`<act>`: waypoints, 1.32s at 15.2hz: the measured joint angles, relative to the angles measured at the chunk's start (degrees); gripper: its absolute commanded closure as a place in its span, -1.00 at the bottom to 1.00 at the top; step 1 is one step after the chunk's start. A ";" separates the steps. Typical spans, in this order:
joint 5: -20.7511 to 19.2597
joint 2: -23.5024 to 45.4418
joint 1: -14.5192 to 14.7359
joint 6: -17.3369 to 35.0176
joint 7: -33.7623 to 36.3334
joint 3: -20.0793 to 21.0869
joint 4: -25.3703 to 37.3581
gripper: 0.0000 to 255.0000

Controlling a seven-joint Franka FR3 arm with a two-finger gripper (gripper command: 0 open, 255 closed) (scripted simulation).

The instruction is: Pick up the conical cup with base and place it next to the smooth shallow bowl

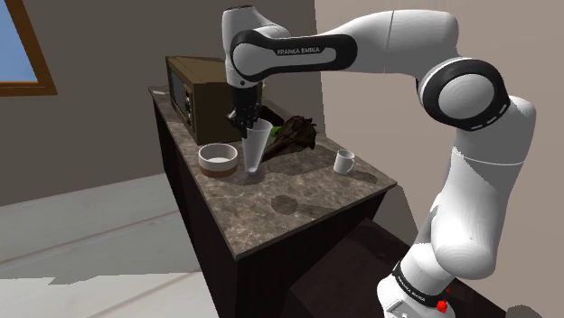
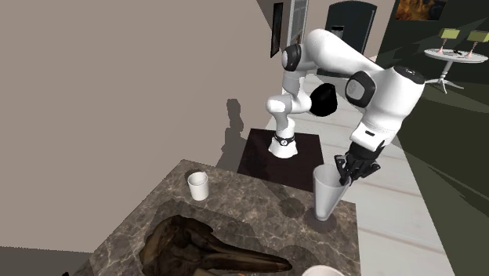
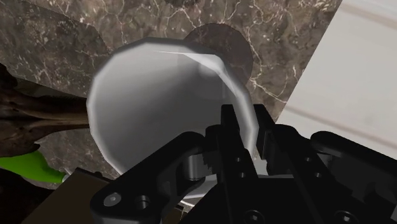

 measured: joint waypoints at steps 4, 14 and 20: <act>-0.12 0.09 -0.05 3.01 0.48 -0.02 -2.96 1.00; -0.59 1.00 -0.25 10.41 1.56 -0.20 -9.52 1.00; -0.79 1.50 -0.25 12.37 1.92 -0.24 -11.01 1.00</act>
